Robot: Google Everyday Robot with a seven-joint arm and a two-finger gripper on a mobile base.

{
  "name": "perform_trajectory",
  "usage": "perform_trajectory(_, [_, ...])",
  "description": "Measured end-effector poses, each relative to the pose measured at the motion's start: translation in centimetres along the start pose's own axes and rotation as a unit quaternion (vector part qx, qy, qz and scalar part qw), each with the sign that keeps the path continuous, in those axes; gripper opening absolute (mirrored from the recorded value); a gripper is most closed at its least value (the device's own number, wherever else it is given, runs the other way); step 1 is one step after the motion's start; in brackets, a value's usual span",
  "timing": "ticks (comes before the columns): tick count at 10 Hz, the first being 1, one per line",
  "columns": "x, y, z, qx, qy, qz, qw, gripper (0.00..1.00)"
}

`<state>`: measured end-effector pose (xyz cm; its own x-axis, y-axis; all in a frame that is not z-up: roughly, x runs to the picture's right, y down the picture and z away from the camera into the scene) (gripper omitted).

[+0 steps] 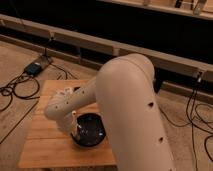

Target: Drag the ceramic bowl in a circle

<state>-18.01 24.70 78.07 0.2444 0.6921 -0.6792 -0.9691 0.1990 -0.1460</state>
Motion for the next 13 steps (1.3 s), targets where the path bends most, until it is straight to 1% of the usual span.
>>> perform_trajectory(2, [-1.5, -0.5, -0.5, -0.008, -0.006, -0.004, 0.9999, 0.0])
perform_trajectory(3, [-2.4, -0.1, -0.9, -0.019, -0.011, -0.01, 0.9997, 0.0])
perform_trajectory(5, [-3.9, 2.2, -1.9, -0.041, -0.017, -0.037, 0.9983, 0.0])
perform_trajectory(6, [-3.9, 4.3, -2.6, -0.056, -0.018, -0.061, 0.9964, 0.0])
perform_trajectory(7, [-3.6, 5.8, -3.0, -0.066, -0.016, -0.078, 0.9946, 0.0])
perform_trajectory(8, [-2.5, 8.0, -3.7, -0.081, -0.011, -0.1, 0.9916, 0.0])
perform_trajectory(9, [-0.7, 10.0, -4.5, -0.096, -0.002, -0.124, 0.9876, 0.0])
perform_trajectory(10, [0.7, 11.1, -4.9, -0.103, 0.005, -0.138, 0.9851, 0.0])
perform_trajectory(11, [2.5, 11.9, -5.5, -0.108, 0.014, -0.151, 0.9824, 0.0])
perform_trajectory(12, [4.6, 12.2, -6.0, -0.112, 0.026, -0.16, 0.9803, 0.0])
perform_trajectory(13, [5.8, 11.8, -6.2, -0.112, 0.033, -0.16, 0.9802, 0.0])
